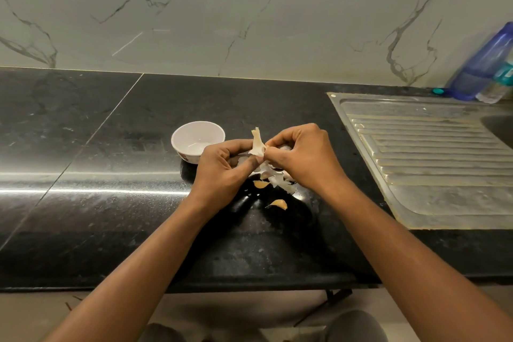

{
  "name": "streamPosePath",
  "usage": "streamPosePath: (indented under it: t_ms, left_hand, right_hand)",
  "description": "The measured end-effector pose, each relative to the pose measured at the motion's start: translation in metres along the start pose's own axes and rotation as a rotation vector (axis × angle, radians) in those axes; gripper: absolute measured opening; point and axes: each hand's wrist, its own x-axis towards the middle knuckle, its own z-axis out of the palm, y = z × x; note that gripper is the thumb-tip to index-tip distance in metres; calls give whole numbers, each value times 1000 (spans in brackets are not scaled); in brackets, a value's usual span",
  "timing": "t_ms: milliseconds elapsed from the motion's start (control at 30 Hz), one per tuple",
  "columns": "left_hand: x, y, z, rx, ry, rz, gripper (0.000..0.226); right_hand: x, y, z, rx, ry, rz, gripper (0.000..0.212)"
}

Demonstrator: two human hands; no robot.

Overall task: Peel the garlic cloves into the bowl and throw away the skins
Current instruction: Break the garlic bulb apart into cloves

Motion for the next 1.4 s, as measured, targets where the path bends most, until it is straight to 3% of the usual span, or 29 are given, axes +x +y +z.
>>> streamPosePath:
  t_ms: [167, 633, 933, 1200, 1300, 1400]
  left_hand:
    - [-1, 1, 1, 3, 25, 13, 25]
    - [4, -4, 1, -139, 84, -93, 21]
    - [4, -2, 2, -175, 83, -122, 16]
    - [4, 0, 2, -151, 73, -97, 16]
    - [5, -1, 1, -138, 63, -92, 19]
    - [5, -2, 1, -130, 54, -81, 20]
  right_hand:
    - [-6, -5, 11, -45, 100, -59, 3]
    - [-10, 7, 1, 253, 129, 110, 11]
    - [-6, 15, -3, 71, 154, 73, 16]
    - [6, 23, -8, -34, 55, 31, 21]
    - [6, 19, -9, -22, -24, -9, 12]
    - [3, 17, -6, -5, -144, -16, 23]
